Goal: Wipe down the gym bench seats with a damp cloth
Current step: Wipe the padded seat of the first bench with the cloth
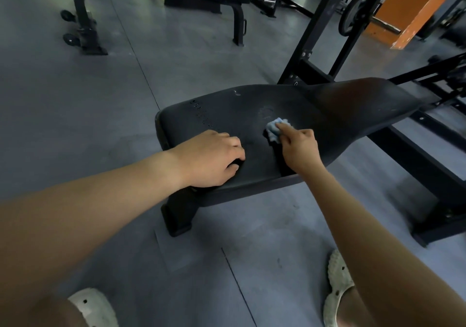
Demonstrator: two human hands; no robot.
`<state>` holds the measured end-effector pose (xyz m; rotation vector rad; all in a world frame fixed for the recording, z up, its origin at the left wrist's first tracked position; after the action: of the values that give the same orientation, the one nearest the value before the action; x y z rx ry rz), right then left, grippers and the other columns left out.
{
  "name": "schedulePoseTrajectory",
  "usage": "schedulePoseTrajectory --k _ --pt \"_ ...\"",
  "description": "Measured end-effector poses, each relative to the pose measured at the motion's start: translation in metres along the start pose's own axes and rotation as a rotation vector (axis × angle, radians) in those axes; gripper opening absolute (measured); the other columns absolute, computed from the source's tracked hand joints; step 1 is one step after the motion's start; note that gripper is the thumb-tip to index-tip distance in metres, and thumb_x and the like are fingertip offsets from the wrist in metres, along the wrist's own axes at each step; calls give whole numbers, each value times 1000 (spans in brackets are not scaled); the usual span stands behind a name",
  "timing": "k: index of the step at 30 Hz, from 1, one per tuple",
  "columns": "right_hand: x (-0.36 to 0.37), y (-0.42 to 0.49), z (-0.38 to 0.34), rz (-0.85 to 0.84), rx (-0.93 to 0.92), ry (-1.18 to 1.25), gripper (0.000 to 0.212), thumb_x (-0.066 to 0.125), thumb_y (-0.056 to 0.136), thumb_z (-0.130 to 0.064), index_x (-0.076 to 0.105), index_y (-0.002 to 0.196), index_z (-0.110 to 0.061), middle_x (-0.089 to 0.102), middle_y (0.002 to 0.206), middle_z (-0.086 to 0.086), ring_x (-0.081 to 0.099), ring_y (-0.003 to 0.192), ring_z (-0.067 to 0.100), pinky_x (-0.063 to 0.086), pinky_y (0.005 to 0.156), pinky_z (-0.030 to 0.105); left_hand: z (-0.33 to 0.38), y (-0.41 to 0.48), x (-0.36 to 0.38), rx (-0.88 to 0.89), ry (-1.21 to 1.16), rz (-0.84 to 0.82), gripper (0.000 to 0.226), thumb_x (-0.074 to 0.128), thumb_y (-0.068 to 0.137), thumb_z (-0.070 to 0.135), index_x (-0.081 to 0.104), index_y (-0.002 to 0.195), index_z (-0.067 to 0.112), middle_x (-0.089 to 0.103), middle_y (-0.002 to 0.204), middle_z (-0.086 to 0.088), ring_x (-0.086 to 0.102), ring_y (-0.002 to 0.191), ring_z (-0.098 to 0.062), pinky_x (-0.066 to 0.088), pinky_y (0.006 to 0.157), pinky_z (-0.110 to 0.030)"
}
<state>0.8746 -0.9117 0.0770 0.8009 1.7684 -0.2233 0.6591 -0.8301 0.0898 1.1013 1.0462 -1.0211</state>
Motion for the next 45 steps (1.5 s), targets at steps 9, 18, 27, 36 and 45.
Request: schedulePoseTrajectory --k 9,18,27,36,45 --pt "25 -65 -92 -26 -430 -63 38 55 96 -11 65 132 -22 64 135 -2 54 104 39 51 82 53 -31 -42 -15 -183 93 8 40 46 103 46 60 135 26 57 134 4 55 117 -19 49 97 -42" --pt "13 -22 -59 -24 -81 -49 39 44 105 -20 57 141 -30 54 101 11 48 115 39 44 97 45 -30 -53 -9 -235 35 -61 45 43 107 42 51 146 21 49 146 1 48 130 -21 47 104 -46" --pt "33 -56 -108 -46 -449 -36 41 41 101 -22 61 136 -26 61 137 -5 51 109 36 47 85 50 -28 -50 -10 -223 131 -41 41 41 106 43 52 137 18 53 130 -4 53 116 -25 52 91 -45" --pt "7 -25 -34 18 -188 -97 41 50 104 -25 57 143 -33 63 130 8 51 114 33 46 99 46 -18 -39 -9 -228 132 12 39 42 105 40 53 134 16 53 129 -6 55 111 -25 52 89 -43" --pt "9 -66 -40 20 -219 -31 42 49 100 -17 60 139 -27 64 130 6 48 118 35 44 94 52 17 -26 -3 -65 93 57 36 41 105 39 55 131 18 54 129 -2 56 109 -21 52 90 -43"
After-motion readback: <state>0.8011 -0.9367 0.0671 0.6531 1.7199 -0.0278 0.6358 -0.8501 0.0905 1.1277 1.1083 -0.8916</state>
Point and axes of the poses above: each hand's wrist, its own y-axis towards the middle knuckle, its own x-axis out of the palm, z = x × y, the point moved 5 cm from there along y, towards the middle knuckle
